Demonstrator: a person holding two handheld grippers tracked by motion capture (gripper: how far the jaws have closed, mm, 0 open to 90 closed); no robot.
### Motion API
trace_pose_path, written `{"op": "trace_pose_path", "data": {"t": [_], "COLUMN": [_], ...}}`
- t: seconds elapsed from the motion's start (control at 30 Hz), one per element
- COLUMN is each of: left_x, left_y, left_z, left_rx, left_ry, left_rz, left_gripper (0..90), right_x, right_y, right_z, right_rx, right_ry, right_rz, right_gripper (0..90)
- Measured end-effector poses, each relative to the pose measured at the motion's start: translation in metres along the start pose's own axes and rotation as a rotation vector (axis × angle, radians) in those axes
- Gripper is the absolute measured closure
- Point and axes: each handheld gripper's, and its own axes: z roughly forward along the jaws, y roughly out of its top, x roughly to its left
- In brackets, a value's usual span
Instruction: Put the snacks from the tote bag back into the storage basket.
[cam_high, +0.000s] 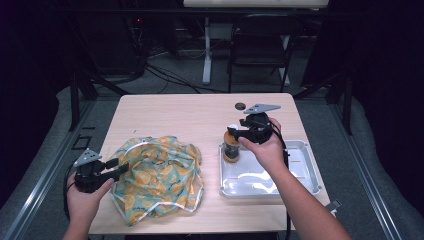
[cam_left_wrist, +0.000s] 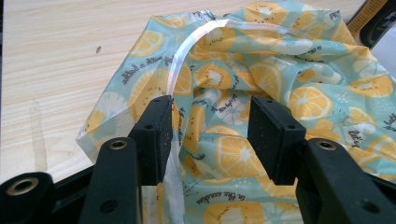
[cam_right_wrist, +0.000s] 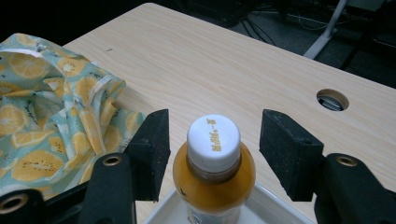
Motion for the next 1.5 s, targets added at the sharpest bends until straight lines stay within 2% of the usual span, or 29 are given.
{"op": "trace_pose_path", "data": {"t": [0.1, 0.37, 0.57, 0.67, 0.7, 0.8, 1.03, 1.1, 1.3, 1.5], "left_x": [0.0, -0.001, -0.001, -0.002, -0.001, 0.001, 0.009, 0.01, 0.011, 0.011], "left_y": [0.0, -0.002, -0.002, -0.002, -0.002, -0.003, -0.006, -0.007, -0.008, -0.009], "left_z": [0.001, 0.0, 0.0, 0.0, -0.001, -0.001, -0.001, -0.001, -0.001, 0.0], "left_rx": [0.002, 0.003, -0.006, -0.006, -0.01, -0.015, -0.003, -0.014, -0.018, -0.023], "left_ry": [-0.018, 0.004, 0.009, 0.051, 0.048, 0.036, 0.017, 0.021, 0.026, 0.026], "left_rz": [-0.01, -0.014, -0.018, -0.017, -0.02, -0.032, -0.068, -0.074, -0.082, -0.083], "left_gripper": [49.9, 49.2, 47.7, 44.2, 44.3, 44.5, 46.2, 46.4, 46.6, 46.4], "right_x": [0.002, 0.005, 0.008, 0.011, 0.012, 0.013, 0.015, 0.017, 0.025, 0.028], "right_y": [0.0, 0.0, -0.002, -0.007, -0.01, -0.021, -0.057, -0.067, -0.096, -0.119], "right_z": [-0.002, -0.015, -0.031, -0.037, -0.039, -0.044, -0.049, -0.049, -0.044, -0.039], "right_rx": [-0.001, 0.003, -0.03, -0.035, -0.044, -0.065, -0.061, -0.057, -0.021, -0.017], "right_ry": [-0.006, -0.007, -0.014, -0.025, -0.027, -0.007, -0.009, -0.004, -0.001, -0.009], "right_rz": [0.001, -0.001, 0.029, 0.033, 0.039, 0.067, 0.11, 0.103, 0.04, 0.06], "right_gripper": [42.5, 40.8, 43.9, 44.3, 44.7, 47.4, 49.4, 50.2, 51.4, 51.3]}}
